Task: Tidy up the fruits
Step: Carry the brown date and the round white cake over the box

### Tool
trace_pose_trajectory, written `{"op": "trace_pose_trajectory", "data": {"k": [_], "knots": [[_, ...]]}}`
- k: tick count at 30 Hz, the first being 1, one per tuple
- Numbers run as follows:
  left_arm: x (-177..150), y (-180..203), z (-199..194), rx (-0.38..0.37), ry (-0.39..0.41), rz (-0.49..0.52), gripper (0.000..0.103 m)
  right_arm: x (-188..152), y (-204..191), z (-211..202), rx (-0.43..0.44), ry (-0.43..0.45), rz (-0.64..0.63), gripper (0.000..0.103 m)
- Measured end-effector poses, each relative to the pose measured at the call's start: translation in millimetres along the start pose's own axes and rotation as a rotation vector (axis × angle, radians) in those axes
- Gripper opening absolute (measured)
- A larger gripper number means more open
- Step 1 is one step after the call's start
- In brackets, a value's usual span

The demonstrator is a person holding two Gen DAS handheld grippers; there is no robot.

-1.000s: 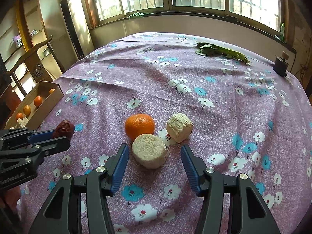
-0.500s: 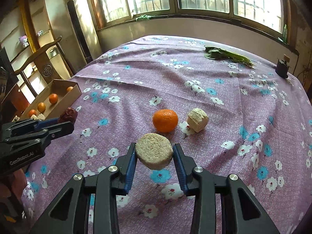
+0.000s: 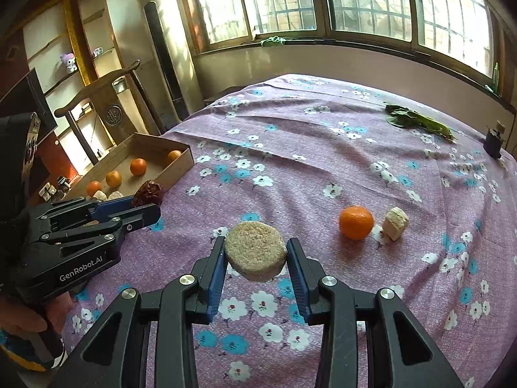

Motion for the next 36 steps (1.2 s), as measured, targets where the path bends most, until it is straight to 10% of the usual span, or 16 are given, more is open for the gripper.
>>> {"op": "trace_pose_trajectory", "data": {"k": [36], "knots": [[-1.2, -144.4, -40.0, 0.164, 0.072, -0.161, 0.026, 76.4, -128.3, 68.7, 0.171, -0.009, -0.224, 0.041]]}}
Point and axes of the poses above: each gripper's, at about its wrist camera, not at the fingertips, and z roughly the way its jaws point, y to its right, x to its top, the point moved 1 cm from there along z, roughly the way its jaws point, and after that the axes turned 14 degrees about -z, right-handed, at the moved point
